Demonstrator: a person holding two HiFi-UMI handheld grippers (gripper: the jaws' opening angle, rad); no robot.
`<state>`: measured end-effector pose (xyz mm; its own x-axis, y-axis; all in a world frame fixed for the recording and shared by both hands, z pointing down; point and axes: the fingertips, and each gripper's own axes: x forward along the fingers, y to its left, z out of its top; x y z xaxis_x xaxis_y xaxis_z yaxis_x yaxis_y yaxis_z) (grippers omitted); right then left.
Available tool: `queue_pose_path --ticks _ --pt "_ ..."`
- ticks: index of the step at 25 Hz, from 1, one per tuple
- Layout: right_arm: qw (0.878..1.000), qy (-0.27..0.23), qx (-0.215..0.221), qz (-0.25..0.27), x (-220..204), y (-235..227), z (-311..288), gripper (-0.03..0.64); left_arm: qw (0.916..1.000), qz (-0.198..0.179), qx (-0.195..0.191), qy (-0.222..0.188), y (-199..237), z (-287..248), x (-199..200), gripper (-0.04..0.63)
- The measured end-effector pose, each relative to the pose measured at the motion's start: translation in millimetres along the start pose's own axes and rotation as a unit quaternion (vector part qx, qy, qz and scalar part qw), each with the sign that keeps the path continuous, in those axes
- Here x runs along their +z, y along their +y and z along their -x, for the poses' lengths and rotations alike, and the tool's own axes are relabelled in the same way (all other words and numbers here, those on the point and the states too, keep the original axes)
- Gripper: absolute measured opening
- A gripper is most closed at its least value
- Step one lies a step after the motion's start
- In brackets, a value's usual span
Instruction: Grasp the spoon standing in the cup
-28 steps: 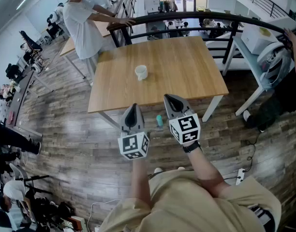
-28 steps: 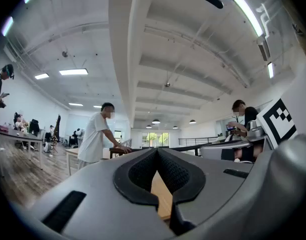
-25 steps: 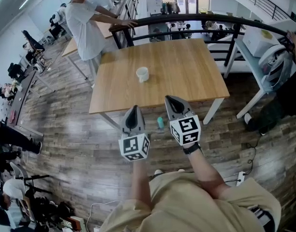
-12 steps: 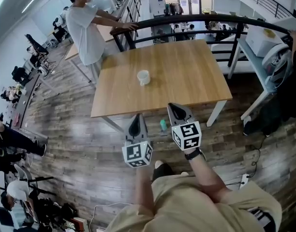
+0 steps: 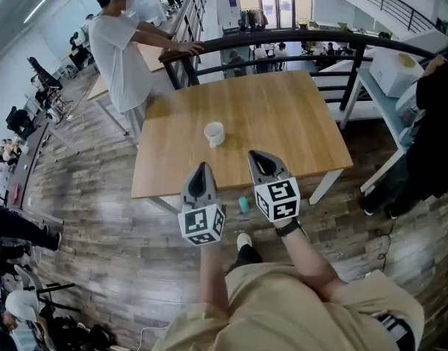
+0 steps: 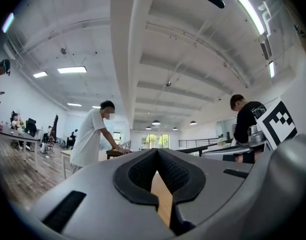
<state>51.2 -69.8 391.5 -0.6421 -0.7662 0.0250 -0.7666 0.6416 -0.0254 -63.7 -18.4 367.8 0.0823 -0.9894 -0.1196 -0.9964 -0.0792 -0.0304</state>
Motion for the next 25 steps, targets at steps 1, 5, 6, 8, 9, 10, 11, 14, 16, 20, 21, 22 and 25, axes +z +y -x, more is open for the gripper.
queue_pose_path --ticks 1,5,6,8,9,10,11,14,16,20,21,22,25 --pt "1.0 -0.004 -0.001 0.004 7 -2 -10 0.015 1.0 0.001 -0.003 -0.007 5 -13 5 0.012" --pt "1.0 -0.007 -0.003 0.018 13 -8 -45 0.015 0.9996 0.009 -0.012 -0.026 23 -56 12 0.012" --pt "1.0 -0.005 -0.005 0.02 12 -10 -54 0.015 0.9995 0.01 -0.015 -0.027 28 -66 10 0.012" --pt "1.0 0.0 -0.009 0.021 9 -13 -75 0.015 0.9994 0.01 -0.02 -0.026 38 -83 5 0.012" --pt "1.0 0.003 -0.011 0.02 8 -15 -86 0.015 0.9994 0.01 -0.023 -0.024 44 -91 3 0.012" --pt "1.0 0.004 -0.013 0.019 8 -16 -97 0.015 0.9994 0.01 -0.024 -0.022 52 -100 1 0.012" --pt "1.0 0.005 -0.015 0.017 9 -16 -107 0.015 0.9994 0.011 -0.025 -0.02 60 -108 0 0.012" --pt "1.0 0.006 -0.018 0.017 10 -16 -137 0.015 0.9994 0.015 -0.024 -0.017 84 -128 -5 0.012" --pt "1.0 0.012 -0.022 0.016 3 -19 -153 0.015 0.9994 0.018 -0.027 -0.014 95 -139 -12 0.012" --pt "0.999 0.029 -0.034 0.013 -14 -26 -181 0.015 0.999 0.027 -0.037 0.0 109 -158 -36 0.012" --pt "0.999 0.034 -0.035 0.015 -18 -27 -186 0.015 0.9988 0.031 -0.037 0.004 113 -163 -42 0.012" --pt "0.998 0.04 -0.035 0.017 -23 -28 -190 0.015 0.9986 0.036 -0.037 0.008 116 -168 -48 0.012" --pt "0.997 0.063 -0.038 0.018 -39 -34 -200 0.015 0.9979 0.047 -0.038 0.021 121 -177 -64 0.012"
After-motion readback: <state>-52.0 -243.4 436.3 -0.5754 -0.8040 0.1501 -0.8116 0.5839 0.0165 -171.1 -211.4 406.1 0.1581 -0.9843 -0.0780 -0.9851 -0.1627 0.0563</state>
